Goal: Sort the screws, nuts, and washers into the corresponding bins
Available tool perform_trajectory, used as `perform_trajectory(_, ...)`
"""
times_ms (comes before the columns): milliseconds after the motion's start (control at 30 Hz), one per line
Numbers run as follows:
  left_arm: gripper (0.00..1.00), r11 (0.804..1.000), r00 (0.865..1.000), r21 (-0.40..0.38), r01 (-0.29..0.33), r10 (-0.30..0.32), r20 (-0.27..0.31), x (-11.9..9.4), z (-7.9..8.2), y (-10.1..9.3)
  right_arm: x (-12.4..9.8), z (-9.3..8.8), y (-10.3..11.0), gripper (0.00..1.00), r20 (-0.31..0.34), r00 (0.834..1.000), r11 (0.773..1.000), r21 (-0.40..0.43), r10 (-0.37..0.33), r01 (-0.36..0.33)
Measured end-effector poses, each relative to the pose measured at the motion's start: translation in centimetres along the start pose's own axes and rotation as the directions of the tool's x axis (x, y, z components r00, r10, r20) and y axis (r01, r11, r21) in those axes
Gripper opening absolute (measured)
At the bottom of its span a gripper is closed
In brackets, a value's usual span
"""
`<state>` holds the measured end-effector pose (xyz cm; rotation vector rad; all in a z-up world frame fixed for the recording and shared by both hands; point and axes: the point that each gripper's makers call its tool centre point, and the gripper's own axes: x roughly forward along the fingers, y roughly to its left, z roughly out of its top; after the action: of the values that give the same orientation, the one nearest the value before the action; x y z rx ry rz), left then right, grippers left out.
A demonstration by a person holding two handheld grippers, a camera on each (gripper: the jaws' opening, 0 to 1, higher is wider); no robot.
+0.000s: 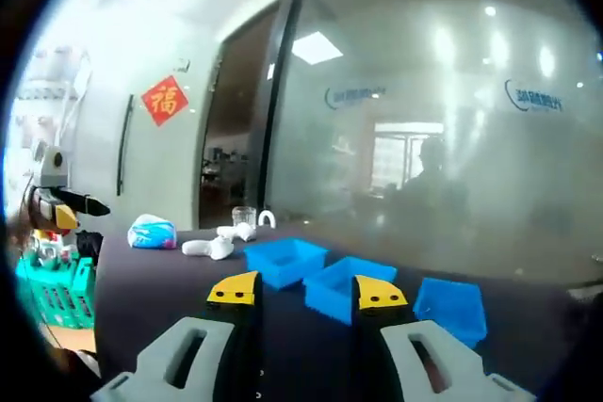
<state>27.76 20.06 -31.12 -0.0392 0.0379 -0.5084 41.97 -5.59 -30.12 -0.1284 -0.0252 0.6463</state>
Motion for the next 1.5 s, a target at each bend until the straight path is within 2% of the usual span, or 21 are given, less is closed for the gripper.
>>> perform_trajectory(133, 0.46, 1.000, 1.000, -0.001, 0.007, -0.007, -0.004, 0.4, -0.1, -0.1, -2.9, 0.2, -0.1, 0.33, 0.020, 1.000, 1.000, 0.005, -0.019, 0.019)
perform_trajectory(367, 0.46, 1.000, 1.000, 0.001, 0.019, -0.019, -0.009, 1.0, -0.1, -0.3, -7.4, -0.9, -0.3, 0.33, 0.025, 0.998, 0.998, 0.023, -0.057, 0.056)
perform_trajectory(600, 0.46, 0.999, 0.999, 0.007, 0.039, -0.039, -0.012, 1.4, -0.1, -0.9, -10.4, -2.4, -0.2, 0.33, 0.001, 0.998, 0.998, 0.031, -0.063, 0.062)
perform_trajectory(767, 0.46, 0.999, 0.999, 0.006, 0.042, -0.042, -0.014, 1.6, -0.3, -1.1, -12.3, -2.7, 0.1, 0.33, -0.005, 0.998, 0.997, 0.033, -0.067, 0.067)
perform_trajectory(933, 0.46, 0.999, 0.999, 0.006, 0.045, -0.044, -0.016, 1.6, -0.3, -1.2, -13.0, -2.8, 0.2, 0.33, -0.009, 0.997, 0.996, 0.038, -0.076, 0.076)
perform_trajectory(1200, 0.46, 0.999, 0.998, 0.008, 0.053, -0.053, -0.021, 1.6, -0.5, -1.4, -12.7, -3.1, 0.5, 0.34, -0.028, 0.998, 0.998, 0.025, -0.054, 0.054)
perform_trajectory(1333, 0.47, 0.998, 0.998, 0.014, 0.057, -0.057, -0.031, 1.5, -0.7, -1.4, -12.5, -3.3, 1.1, 0.35, -0.038, 0.999, 1.000, 0.028, -0.006, 0.007)
perform_trajectory(1500, 0.48, 0.997, 0.996, 0.020, 0.072, -0.071, -0.049, 1.5, -1.2, -1.7, -12.0, -4.4, 1.9, 0.35, -0.093, 0.994, 0.998, 0.040, 0.058, -0.054)
